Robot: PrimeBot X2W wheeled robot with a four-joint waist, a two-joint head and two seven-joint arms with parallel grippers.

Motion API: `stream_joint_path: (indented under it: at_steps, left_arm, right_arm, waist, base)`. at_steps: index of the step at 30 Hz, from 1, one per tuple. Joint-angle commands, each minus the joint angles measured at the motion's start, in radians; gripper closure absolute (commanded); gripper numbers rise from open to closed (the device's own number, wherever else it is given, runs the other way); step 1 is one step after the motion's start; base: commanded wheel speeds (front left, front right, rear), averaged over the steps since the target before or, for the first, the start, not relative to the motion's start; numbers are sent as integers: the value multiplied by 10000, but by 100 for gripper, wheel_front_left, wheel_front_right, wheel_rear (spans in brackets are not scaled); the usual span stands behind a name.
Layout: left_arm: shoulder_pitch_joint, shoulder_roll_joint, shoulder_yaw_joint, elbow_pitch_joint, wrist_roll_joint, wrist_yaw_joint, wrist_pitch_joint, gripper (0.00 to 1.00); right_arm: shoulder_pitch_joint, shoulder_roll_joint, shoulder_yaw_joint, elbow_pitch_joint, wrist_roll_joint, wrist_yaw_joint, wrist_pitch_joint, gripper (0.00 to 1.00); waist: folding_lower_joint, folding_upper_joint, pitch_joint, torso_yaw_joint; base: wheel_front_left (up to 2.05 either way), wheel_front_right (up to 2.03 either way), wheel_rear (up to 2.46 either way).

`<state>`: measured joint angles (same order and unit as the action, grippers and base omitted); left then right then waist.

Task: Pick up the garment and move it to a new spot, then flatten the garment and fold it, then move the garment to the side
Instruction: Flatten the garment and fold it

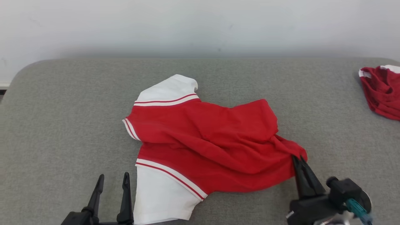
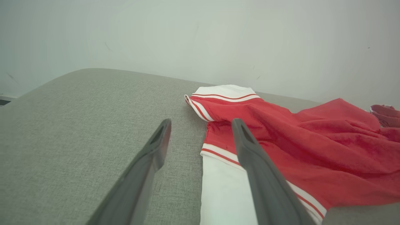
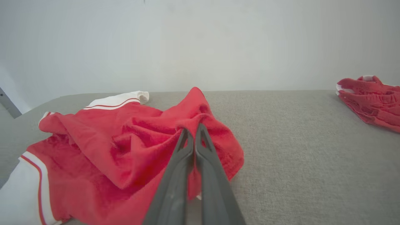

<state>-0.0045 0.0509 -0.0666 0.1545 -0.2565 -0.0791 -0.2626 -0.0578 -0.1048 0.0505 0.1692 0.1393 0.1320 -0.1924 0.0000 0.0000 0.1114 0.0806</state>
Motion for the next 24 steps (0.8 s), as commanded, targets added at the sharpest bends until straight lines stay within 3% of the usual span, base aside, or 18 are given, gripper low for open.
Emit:
stream_joint_path:
  at_steps: [1,6,13,15,20,24]
  left_arm:
    - [-20,-10,-61,50,-122,46,-30,0]
    - [-47,-12,-146,105,-155,50,-30,0]
    - [-49,-12,-331,273,-168,23,-30,0]
    - [-40,-12,-401,308,-140,18,-30,0]
    - [123,-13,-408,300,-203,87,-30,0]
    - [211,-10,-278,278,-213,154,-30,0]
  right_arm:
    - [-342,85,247,51,93,-29,52,100]
    - [-1184,204,1026,806,177,-29,-33,100]
    - [-2957,464,2307,3555,481,-29,-400,100]
    - [-3283,492,2525,4251,604,-29,-514,4]
    - [-3510,529,2705,4593,860,-29,-715,0]
    - [-2926,516,2194,3153,878,-30,-726,0]
  waist:
    - [0,0,-65,258]
    - [0,0,-99,594]
    - [0,0,-198,1087]
    - [0,0,-223,1191]
    - [0,0,-249,1074]
    - [0,0,-234,666]
  base:
    - [0,0,0]
    - [0,0,0]
    - [0,0,0]
    - [0,0,0]
    - [0,0,0]
    - [0,0,0]
